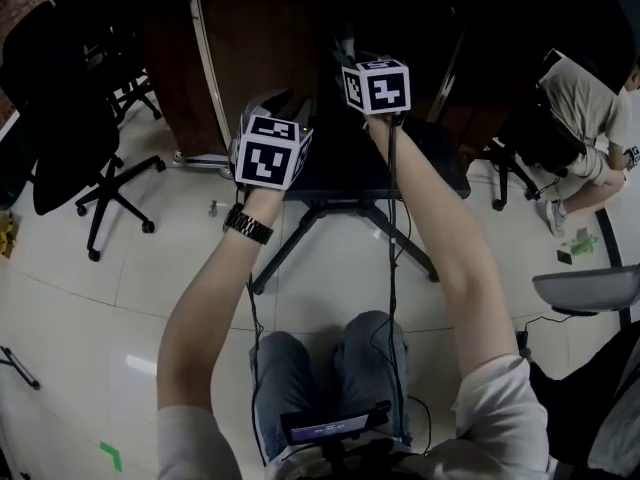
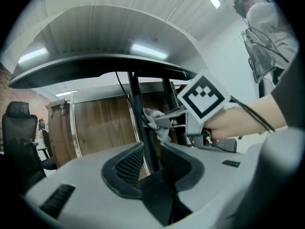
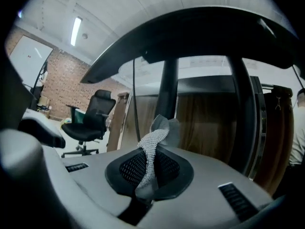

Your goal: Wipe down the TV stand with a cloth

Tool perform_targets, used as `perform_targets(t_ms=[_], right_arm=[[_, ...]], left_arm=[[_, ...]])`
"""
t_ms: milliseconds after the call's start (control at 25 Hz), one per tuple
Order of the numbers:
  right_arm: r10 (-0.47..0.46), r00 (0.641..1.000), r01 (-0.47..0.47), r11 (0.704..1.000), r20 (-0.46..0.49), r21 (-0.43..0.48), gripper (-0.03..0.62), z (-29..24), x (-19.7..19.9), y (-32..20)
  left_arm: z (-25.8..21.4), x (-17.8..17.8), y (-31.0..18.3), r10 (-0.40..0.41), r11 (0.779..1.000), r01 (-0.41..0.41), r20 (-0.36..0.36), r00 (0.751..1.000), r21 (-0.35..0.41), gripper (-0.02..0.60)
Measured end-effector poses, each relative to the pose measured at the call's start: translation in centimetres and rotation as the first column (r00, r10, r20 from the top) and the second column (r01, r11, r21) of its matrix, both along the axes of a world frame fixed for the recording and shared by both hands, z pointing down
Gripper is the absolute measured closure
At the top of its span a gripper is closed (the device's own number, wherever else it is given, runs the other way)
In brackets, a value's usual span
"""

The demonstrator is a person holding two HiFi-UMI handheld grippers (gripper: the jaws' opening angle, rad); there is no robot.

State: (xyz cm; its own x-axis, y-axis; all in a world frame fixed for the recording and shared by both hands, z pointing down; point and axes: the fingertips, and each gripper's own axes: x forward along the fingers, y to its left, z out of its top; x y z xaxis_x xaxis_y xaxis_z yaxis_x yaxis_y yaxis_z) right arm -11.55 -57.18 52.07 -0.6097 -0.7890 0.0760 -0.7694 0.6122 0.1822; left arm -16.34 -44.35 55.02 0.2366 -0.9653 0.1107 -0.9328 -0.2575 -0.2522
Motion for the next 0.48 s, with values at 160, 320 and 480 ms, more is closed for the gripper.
perform_targets(t_ms=[160, 320, 480], right_arm=[[-0.014, 0.995, 0.006, 0.997, -0.102, -0.082, 0.571, 6.4, 0.0, 0.6], [-0.004, 0.994, 0.0, 0.999, -0.109, -0.043, 0.571, 5.1, 1.0, 1.4], [-0.001, 0.999, -0.005, 0.985, 0.036, 0.174, 0.571, -6.0, 2.7, 2.8]], left_arm=[[1.0, 0.3, 0.4, 0.012, 1.0, -0.012, 0.007, 1.0, -0.016, 0.456], [1.0, 1.0, 0.9, 0.026, 0.999, -0.026, 0.004, 1.0, -0.019, 0.456], [0.4, 1.7, 1.2, 0.038, 0.999, -0.038, 0.005, 0.999, -0.001, 0.456]])
